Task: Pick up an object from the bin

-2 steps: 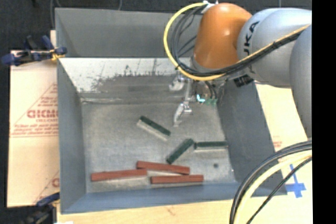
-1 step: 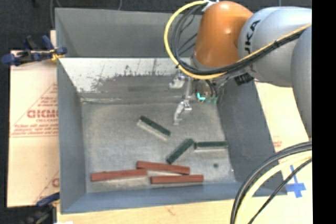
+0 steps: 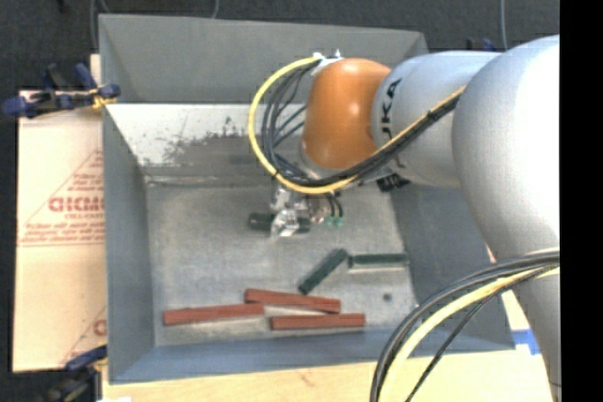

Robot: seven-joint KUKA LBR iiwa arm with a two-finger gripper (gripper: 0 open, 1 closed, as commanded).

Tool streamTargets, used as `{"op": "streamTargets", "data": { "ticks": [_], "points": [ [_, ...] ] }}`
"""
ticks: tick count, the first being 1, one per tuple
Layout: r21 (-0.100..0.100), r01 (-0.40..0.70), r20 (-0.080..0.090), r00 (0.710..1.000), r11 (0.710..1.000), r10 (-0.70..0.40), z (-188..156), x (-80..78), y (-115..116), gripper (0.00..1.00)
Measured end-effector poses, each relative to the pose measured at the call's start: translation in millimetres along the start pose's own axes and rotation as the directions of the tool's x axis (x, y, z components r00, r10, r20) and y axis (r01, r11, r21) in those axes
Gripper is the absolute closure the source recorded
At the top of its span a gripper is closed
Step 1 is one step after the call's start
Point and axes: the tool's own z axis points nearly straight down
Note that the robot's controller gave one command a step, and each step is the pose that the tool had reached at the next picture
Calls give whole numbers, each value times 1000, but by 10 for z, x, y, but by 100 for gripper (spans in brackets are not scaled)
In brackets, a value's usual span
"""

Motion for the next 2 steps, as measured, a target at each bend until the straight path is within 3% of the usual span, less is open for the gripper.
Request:
{"op": "streamTargets", "data": {
  "ticks": [1, 2],
  "points": [
    [0, 0, 0, 1000, 1000, 0, 0, 0, 0, 100],
    [0, -3, -5, 1000, 1000, 3, -1319, 124, 271, 100]
  ]
}}
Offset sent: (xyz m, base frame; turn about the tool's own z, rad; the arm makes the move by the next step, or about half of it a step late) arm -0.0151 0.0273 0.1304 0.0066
